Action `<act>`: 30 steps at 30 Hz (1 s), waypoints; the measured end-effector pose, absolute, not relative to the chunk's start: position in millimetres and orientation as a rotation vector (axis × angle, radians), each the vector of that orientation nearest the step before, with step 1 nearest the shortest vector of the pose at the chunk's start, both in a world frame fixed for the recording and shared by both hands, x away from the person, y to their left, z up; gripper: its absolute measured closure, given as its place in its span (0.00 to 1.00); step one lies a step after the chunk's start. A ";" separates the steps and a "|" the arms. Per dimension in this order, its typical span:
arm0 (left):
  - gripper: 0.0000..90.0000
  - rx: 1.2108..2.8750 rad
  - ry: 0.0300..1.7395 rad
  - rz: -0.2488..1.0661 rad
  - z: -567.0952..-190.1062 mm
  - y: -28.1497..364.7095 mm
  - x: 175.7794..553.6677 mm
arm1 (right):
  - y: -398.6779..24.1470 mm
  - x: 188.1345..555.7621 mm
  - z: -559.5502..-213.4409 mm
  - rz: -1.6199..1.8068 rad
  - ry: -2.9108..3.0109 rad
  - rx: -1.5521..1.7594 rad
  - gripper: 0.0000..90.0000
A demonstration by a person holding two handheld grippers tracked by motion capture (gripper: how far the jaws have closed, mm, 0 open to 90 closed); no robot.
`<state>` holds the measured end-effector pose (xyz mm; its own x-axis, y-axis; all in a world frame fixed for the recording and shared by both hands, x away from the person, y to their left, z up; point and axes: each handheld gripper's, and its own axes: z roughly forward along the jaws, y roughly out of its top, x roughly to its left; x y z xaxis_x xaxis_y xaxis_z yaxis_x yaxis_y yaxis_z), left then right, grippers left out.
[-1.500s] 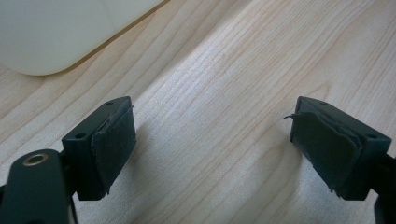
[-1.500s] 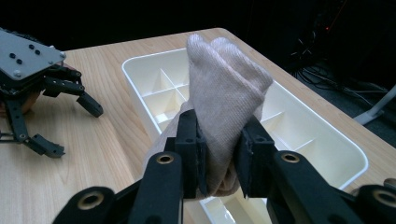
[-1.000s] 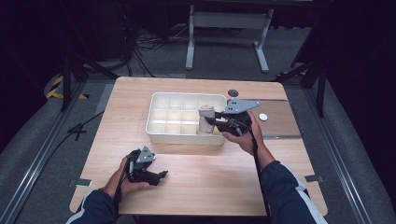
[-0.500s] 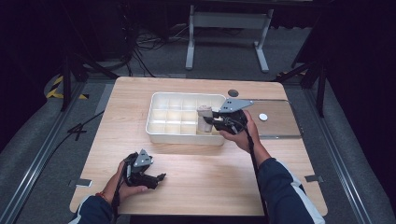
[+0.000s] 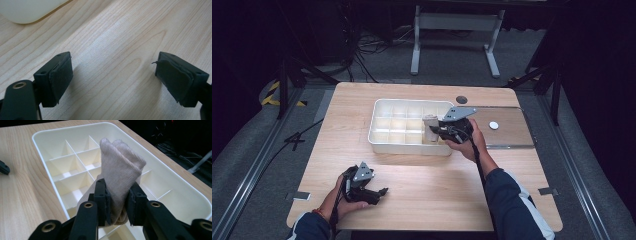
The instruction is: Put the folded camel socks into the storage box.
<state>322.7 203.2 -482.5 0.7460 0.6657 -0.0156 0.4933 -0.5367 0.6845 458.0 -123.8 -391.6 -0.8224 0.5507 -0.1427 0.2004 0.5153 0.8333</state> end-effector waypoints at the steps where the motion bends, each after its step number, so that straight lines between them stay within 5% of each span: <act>1: 0.16 2.251 0.867 0.323 -482.5 203.2 322.7 | -123.3 459.1 -394.5 1.224 2.374 0.629 0.81; 30: 0.16 2.250 0.867 0.323 -482.6 203.1 322.7 | -109.1 473.5 -423.2 1.066 2.586 0.649 0.79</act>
<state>322.7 203.1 -482.6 0.7457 0.6661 -0.0161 0.4931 -0.5355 0.6857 473.5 -109.1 -423.2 -0.8633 0.4991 -0.0756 0.3007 0.6287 0.7172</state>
